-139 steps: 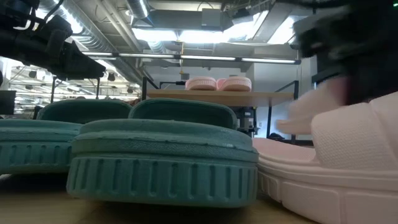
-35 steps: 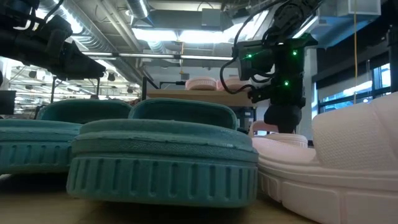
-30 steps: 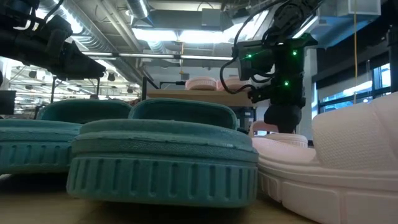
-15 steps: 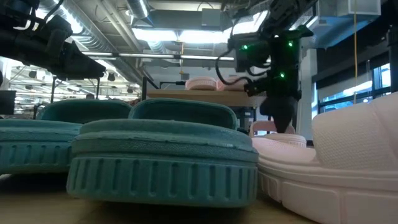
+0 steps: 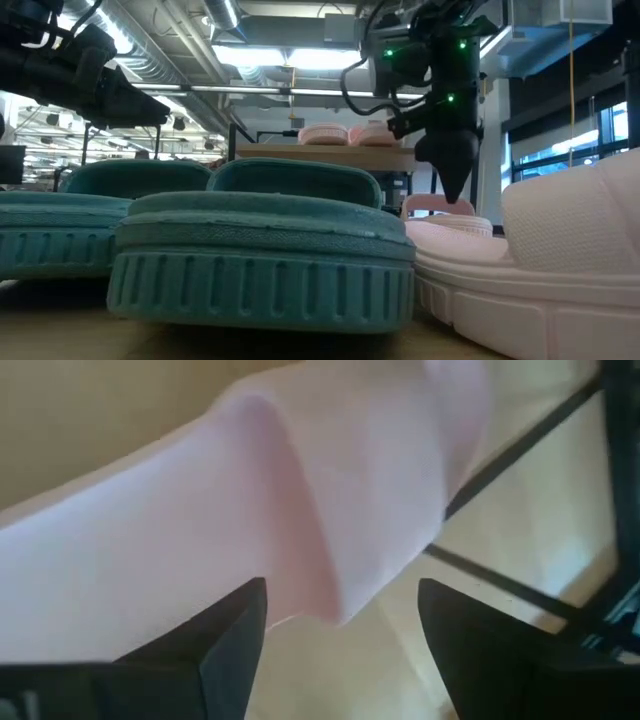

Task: Pick and place slides into the shelf
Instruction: Put the pink slide under the shelf

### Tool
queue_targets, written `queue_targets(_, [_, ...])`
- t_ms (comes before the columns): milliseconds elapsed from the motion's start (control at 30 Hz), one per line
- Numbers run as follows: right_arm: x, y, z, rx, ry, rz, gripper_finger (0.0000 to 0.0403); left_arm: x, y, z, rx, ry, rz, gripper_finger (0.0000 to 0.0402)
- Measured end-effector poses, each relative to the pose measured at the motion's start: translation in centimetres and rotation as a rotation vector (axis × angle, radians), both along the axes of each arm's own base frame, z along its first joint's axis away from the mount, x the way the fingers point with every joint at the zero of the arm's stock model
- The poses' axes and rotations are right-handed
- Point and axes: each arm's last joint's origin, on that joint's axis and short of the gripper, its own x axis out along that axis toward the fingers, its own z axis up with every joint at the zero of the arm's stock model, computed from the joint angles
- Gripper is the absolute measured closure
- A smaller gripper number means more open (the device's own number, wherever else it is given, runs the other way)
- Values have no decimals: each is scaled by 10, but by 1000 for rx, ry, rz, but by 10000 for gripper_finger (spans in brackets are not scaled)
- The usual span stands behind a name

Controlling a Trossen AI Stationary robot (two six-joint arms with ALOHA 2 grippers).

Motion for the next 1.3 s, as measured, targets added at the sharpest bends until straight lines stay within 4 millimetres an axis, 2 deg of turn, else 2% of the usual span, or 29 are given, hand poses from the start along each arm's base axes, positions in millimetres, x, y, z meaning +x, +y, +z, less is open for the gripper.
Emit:
queue_targets(367, [5, 24, 16, 16, -16, 25, 142, 0, 0, 0, -1, 0, 0, 177])
queue_targets(467, [9, 35, 24, 24, -29, 65, 142, 0, 0, 0, -1, 0, 0, 177])
queue_targets(600, [13, 55, 31, 141, -50, 156, 142, 0, 0, 0, -1, -1, 0, 177])
queue_targets(833, [21, 95, 30, 351, -151, 355, 142, 0, 0, 0, 0, 0, 0, 177])
queue_targets(1000, [26, 117, 31, 455, -234, 434, 142, 0, 0, 0, 0, 0, 0, 177])
queue_targets(1300, [30, 124, 18, 453, -218, 394, 142, 0, 0, 0, 0, 0, 0, 177])
